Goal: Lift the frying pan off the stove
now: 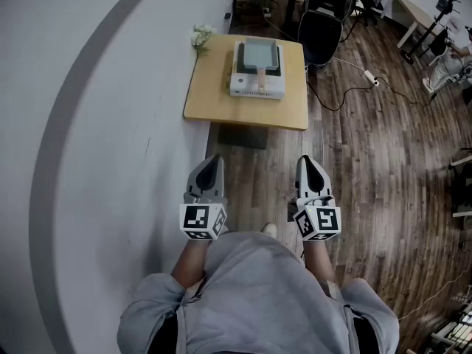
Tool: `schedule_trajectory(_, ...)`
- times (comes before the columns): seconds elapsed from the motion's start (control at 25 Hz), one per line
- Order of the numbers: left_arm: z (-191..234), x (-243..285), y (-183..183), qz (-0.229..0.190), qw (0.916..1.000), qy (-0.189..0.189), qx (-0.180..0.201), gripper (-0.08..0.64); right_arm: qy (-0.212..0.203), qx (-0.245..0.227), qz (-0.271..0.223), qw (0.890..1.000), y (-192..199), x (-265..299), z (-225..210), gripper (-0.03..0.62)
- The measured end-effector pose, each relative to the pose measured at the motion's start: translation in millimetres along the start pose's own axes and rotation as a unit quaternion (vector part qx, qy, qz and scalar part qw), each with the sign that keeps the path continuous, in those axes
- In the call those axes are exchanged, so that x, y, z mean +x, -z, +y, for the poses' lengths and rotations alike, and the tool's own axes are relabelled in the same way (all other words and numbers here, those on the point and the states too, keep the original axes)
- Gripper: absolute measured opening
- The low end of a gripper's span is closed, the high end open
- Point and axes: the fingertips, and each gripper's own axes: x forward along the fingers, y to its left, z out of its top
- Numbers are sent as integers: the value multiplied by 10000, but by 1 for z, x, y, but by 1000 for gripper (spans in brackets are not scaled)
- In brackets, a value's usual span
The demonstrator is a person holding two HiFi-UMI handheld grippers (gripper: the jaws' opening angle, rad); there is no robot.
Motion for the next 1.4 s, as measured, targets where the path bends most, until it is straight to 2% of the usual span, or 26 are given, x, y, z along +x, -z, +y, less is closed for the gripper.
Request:
schedule_trajectory(0.68, -15, -1, -1, 18, 10000, -3, 3, 3, -36, -12, -9, 10000, -4, -11, -5, -2)
schedule_trajectory(0.92, -29, 5, 3, 15, 9999, -138, -43, 3, -142, 94, -41, 9998, -7, -15, -24, -2)
schedule_trajectory(1.08, -54, 8, 9, 70, 9997, -212, -94, 3, -269, 64, 5, 9996, -9, -24, -42, -2)
schedule_trajectory(1.4, -87, 10, 30, 309, 9988, -361, -80, 3, -359, 263, 228, 9987, 8, -35, -75, -2)
